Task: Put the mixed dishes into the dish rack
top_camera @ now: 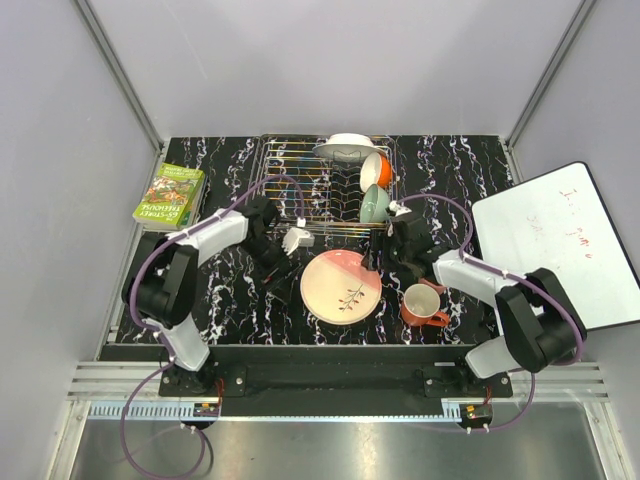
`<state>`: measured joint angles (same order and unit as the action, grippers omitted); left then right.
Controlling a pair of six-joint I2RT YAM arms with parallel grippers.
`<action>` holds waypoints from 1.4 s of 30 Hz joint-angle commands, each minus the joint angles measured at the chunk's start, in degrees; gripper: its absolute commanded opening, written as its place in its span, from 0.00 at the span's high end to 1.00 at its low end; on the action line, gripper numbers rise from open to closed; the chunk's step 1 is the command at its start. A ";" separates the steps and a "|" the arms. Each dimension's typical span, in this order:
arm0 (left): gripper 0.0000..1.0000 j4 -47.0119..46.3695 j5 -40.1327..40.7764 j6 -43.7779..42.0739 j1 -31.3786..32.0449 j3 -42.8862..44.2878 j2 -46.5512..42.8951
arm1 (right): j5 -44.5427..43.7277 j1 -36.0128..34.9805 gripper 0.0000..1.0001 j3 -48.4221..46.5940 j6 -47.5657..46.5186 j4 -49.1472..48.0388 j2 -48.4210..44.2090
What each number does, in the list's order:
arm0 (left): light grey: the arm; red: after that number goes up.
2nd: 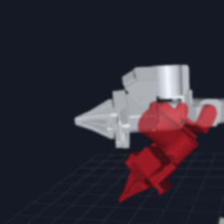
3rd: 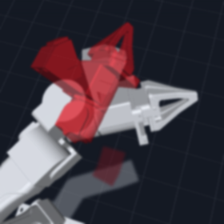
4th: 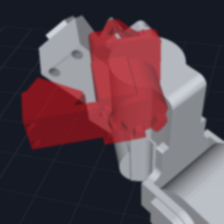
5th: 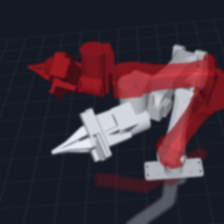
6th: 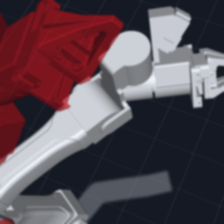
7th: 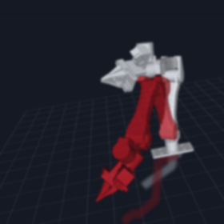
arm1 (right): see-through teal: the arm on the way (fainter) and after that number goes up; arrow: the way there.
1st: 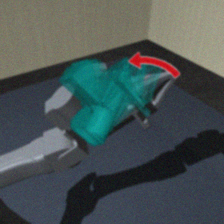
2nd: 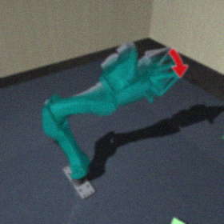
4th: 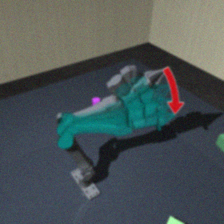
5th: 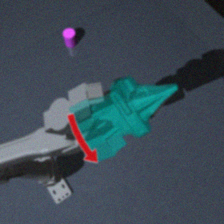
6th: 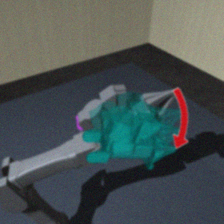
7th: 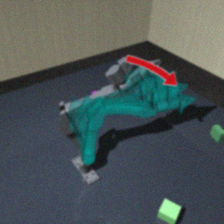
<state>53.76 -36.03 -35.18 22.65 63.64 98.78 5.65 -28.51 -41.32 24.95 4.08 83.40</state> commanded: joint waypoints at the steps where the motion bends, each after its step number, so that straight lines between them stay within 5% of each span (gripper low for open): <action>1: 0.01 -1.73 -2.03 1.34 2.03 3.07 1.58 | 2.61 -1.19 0.31 -1.22 0.98 -1.70 2.38; 18: 0.01 -7.79 -0.62 4.86 3.62 4.30 10.90 | 5.51 -2.34 0.46 -1.66 1.33 -0.56 7.31; 28: 0.01 -10.78 1.74 8.62 4.06 5.71 14.51 | 6.57 -2.60 0.92 -2.27 1.68 -0.56 9.42; 42: 0.01 -11.31 18.28 17.25 3.62 -3.16 5.90 | 5.34 -5.50 0.92 -2.71 -0.34 -0.47 9.77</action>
<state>45.76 -30.37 -19.62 26.59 64.49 102.78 9.19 -32.34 -43.24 24.64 2.17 91.98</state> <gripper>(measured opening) 0.987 0.087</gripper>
